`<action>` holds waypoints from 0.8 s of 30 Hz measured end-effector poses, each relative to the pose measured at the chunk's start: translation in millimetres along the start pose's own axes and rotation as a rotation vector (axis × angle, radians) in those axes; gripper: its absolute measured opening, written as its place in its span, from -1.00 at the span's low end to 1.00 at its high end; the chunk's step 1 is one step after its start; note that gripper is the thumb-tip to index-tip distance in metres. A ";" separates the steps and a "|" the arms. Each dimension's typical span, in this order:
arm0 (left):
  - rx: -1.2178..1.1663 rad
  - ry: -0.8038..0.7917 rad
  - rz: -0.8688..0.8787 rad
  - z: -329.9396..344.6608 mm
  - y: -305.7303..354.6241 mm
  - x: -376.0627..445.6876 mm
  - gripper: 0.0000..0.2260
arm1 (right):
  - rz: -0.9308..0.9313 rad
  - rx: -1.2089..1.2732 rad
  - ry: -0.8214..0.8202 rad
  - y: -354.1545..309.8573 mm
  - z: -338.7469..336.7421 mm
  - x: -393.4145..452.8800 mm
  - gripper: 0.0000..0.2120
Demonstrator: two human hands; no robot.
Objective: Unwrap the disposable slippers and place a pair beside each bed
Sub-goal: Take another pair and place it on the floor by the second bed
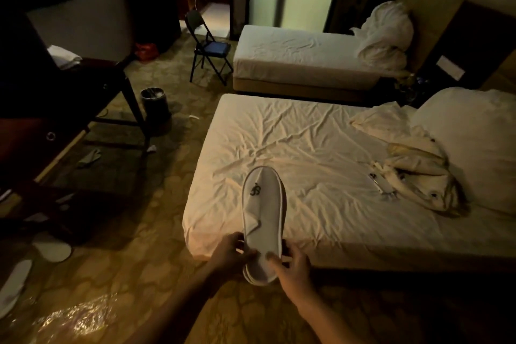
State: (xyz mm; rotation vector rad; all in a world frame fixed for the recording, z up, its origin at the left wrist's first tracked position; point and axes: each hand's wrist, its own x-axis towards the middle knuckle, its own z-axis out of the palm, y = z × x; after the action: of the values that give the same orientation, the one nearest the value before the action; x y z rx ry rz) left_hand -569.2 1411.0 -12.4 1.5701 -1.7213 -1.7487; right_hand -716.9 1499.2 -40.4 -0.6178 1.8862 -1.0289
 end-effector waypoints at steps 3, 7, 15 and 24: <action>-0.066 -0.011 -0.013 6.6 0.5 -7.8 -0.67 | 0.086 0.198 -0.050 -7.8 -13.1 -1.4 -0.71; -0.083 -0.019 -0.027 20.5 -2.6 -18.3 -0.69 | 0.105 0.194 -0.093 1.5 -32.3 -6.0 -0.89; -0.149 0.008 -0.065 42.5 -4.9 -32.9 -0.71 | 0.159 0.248 -0.106 27.6 -56.1 -13.1 -0.86; -0.148 0.013 -0.030 44.0 8.0 -26.2 -0.69 | 0.056 0.260 -0.076 22.6 -71.7 -13.7 -0.86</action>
State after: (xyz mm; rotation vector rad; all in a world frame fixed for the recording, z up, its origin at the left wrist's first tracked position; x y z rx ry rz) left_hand -596.6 1454.2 -4.2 1.5475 -1.5313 -1.8304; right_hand -772.9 1550.8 -33.6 -0.4437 1.6596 -1.1733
